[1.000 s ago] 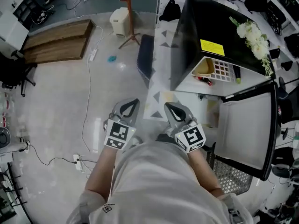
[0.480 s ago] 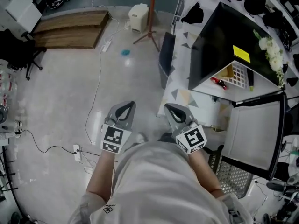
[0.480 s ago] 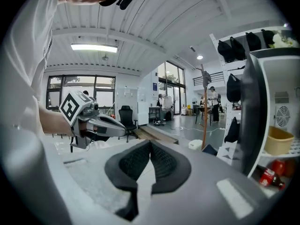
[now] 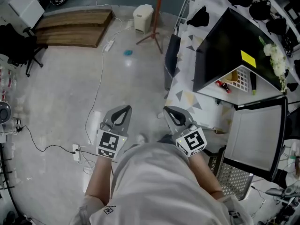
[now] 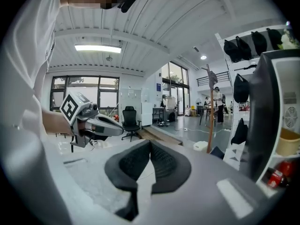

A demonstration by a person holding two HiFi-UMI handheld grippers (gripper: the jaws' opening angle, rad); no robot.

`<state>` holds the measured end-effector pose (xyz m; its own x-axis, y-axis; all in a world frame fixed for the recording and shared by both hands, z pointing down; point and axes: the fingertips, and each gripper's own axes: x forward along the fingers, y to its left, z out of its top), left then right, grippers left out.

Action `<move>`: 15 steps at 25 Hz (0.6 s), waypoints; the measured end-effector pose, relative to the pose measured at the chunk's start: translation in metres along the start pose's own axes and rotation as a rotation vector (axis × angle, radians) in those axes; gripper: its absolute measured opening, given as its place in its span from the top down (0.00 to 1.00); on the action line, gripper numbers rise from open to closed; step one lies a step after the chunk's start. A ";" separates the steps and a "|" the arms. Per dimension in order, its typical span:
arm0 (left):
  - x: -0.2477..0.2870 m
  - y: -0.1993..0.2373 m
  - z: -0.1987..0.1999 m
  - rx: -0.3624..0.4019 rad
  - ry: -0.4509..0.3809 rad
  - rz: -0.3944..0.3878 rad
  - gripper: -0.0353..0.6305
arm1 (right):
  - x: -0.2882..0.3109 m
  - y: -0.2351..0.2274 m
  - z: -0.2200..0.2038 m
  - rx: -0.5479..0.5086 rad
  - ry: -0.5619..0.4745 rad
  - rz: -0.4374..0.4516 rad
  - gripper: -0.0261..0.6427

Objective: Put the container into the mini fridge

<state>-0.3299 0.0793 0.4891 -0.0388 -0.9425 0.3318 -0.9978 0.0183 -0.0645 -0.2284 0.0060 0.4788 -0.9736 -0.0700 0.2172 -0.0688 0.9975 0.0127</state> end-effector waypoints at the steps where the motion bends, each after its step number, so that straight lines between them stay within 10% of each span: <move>1: -0.001 0.000 -0.001 -0.001 0.000 -0.003 0.93 | 0.001 0.002 0.000 0.000 -0.001 0.001 0.96; 15: 0.004 -0.005 -0.001 0.010 -0.013 -0.038 0.93 | 0.004 0.005 -0.001 -0.036 0.004 -0.025 0.96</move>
<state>-0.3252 0.0760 0.4911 -0.0005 -0.9468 0.3218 -0.9979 -0.0203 -0.0612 -0.2324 0.0107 0.4803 -0.9708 -0.0951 0.2202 -0.0853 0.9949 0.0536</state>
